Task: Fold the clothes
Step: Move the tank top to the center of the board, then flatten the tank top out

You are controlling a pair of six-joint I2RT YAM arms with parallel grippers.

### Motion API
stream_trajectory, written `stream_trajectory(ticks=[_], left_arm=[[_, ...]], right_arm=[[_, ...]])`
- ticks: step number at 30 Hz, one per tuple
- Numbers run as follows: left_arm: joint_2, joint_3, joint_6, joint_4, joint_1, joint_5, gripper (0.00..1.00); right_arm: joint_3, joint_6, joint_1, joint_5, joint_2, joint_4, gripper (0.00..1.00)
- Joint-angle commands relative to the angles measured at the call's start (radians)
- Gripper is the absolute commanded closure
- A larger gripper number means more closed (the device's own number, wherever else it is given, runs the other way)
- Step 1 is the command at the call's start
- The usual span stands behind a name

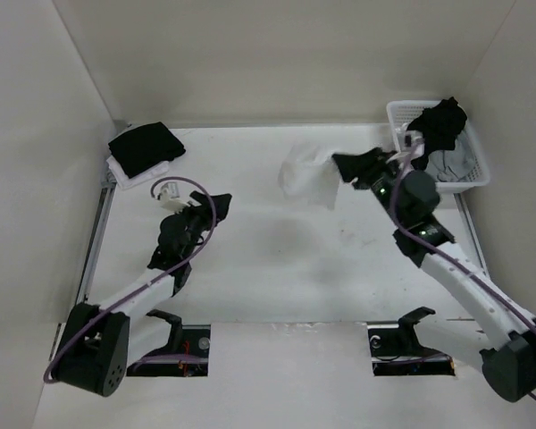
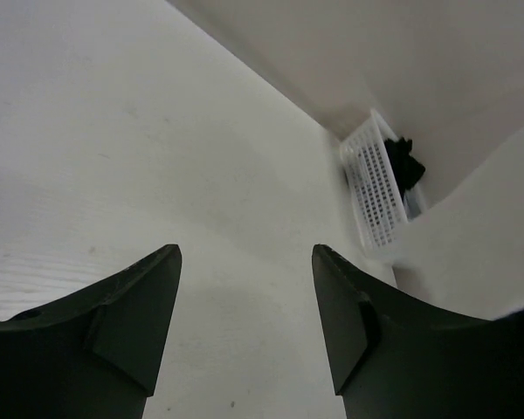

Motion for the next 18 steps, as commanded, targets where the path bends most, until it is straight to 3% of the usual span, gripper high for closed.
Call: stream_trajectory(ticks=[1, 4, 6, 10, 12, 14, 17, 18], left_arm=[[-0.078, -0.069, -0.062, -0.089, 0.094, -0.022, 0.39], [-0.041, -0.060, -0.036, -0.095, 0.076, -0.009, 0.39], [0.016, -0.020, -0.005, -0.099, 0.016, -0.017, 0.40], [0.198, 0.117, 0.056, -0.113, -0.124, -0.031, 0.46], [0.281, 0.178, 0.069, -0.135, -0.171, -0.057, 0.50], [0.335, 0.216, 0.083, -0.159, -0.197, -0.110, 0.52], [0.376, 0.250, 0.124, -0.214, -0.214, -0.182, 0.57], [0.384, 0.255, 0.132, -0.227, -0.217, -0.193, 0.57]], right_arm=[[-0.245, 0.087, -0.051, 0.004, 0.146, -0.046, 0.36], [-0.313, 0.100, -0.085, 0.027, 0.166, -0.053, 0.32], [-0.331, 0.084, -0.082, 0.035, 0.172, -0.076, 0.38], [-0.373, 0.095, 0.001, 0.107, 0.191, -0.162, 0.76], [-0.385, 0.092, 0.085, 0.136, 0.195, -0.197, 0.82], [-0.386, 0.103, 0.180, 0.149, 0.203, -0.218, 0.78], [-0.368, 0.112, 0.330, 0.159, 0.249, -0.217, 0.54], [-0.362, 0.118, 0.354, 0.162, 0.266, -0.208, 0.52]])
